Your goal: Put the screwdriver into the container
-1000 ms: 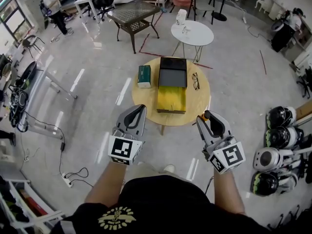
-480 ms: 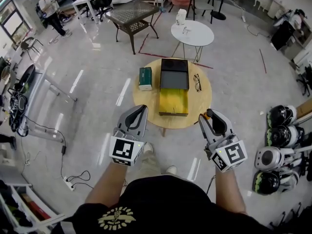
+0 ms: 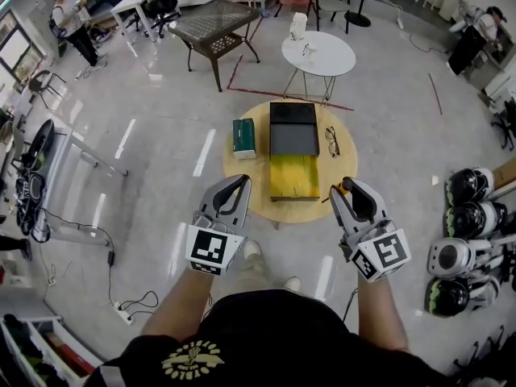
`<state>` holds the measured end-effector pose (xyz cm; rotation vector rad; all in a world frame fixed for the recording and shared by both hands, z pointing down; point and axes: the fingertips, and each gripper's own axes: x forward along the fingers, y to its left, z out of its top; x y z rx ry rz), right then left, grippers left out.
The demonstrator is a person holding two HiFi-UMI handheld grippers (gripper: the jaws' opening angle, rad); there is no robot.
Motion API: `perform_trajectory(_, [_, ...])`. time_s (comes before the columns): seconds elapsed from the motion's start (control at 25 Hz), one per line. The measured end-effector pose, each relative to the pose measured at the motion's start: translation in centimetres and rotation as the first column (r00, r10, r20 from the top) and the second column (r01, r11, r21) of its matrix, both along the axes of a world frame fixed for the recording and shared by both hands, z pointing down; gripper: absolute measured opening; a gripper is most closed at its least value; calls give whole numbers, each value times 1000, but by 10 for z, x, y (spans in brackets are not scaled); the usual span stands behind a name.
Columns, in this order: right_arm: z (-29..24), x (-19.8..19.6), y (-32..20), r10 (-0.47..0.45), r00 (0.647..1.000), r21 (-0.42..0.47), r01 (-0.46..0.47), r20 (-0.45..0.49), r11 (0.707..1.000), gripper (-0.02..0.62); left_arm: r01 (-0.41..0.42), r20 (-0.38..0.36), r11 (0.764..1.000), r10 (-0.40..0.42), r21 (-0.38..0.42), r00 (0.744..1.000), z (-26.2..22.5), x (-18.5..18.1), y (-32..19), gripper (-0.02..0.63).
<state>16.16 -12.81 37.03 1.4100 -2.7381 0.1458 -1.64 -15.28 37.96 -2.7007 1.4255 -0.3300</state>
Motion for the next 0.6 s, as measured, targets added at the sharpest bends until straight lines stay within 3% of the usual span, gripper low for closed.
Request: perform_trajectory(0.6, [4, -15, -69, 68, 998, -9, -68, 13, 998, 137, -76, 13, 997, 76, -9, 997, 2, -10, -79, 18])
